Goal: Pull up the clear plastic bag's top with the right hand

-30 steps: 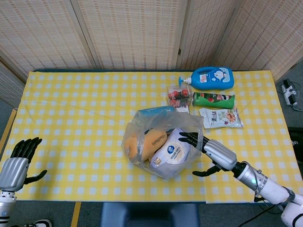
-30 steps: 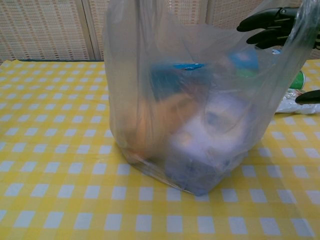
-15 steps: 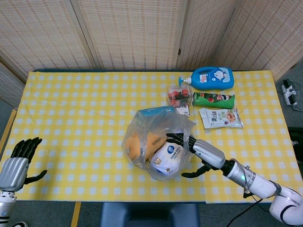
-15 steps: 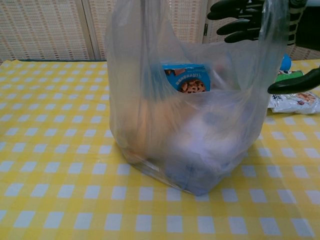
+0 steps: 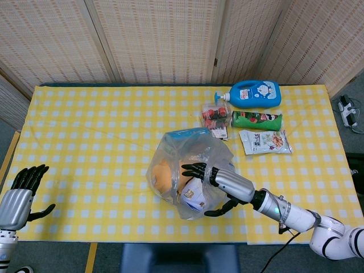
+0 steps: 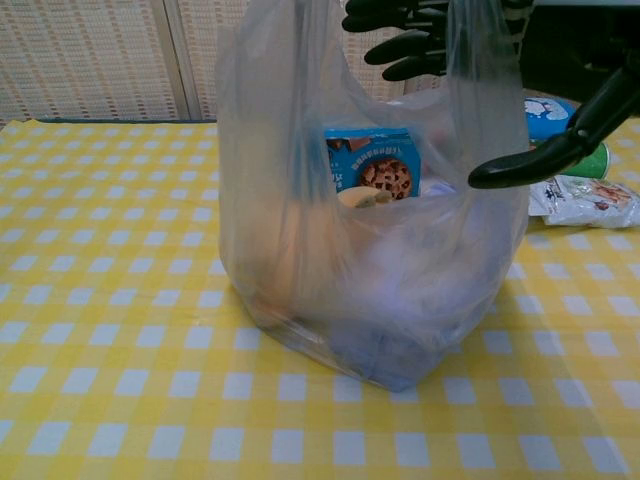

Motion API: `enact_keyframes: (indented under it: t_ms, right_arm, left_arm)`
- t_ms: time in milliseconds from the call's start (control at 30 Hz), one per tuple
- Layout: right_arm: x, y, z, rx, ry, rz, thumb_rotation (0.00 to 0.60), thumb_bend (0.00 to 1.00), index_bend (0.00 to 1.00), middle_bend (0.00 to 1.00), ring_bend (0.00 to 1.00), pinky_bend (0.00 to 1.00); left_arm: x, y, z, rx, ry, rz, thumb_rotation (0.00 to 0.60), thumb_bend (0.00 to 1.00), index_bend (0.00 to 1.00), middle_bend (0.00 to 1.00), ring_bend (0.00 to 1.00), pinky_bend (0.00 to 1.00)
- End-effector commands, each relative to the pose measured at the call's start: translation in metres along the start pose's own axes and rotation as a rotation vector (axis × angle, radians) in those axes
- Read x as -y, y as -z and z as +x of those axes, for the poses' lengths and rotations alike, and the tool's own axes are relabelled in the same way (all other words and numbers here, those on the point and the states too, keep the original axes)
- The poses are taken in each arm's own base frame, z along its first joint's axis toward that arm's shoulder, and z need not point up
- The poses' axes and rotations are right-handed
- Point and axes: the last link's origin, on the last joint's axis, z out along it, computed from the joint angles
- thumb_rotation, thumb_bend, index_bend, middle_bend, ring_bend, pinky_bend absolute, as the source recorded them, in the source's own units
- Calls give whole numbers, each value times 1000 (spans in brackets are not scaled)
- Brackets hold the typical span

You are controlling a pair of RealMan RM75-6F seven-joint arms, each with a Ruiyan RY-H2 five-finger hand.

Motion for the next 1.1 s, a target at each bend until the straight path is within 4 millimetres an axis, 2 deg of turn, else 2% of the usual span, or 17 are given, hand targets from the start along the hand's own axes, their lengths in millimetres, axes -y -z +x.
enact_keyframes:
  t_ms: [33, 633, 1100]
  right_arm:
    - [2, -4, -2, 9, 2, 11, 600, 237, 0, 0, 0, 0]
    - [11, -34, -11, 50, 41, 42, 600, 237, 0, 0, 0, 0]
    - [21, -50, -16, 45, 33, 104, 600, 237, 0, 0, 0, 0]
  left_arm:
    - [0, 0, 0, -1, 0, -1, 600, 225, 55, 112, 82, 0]
    - [0, 2, 4, -13, 8, -10, 600, 224, 55, 112, 82, 0]
    - [0, 4, 5, -16, 11, -13, 600, 224, 54, 112, 82, 0]
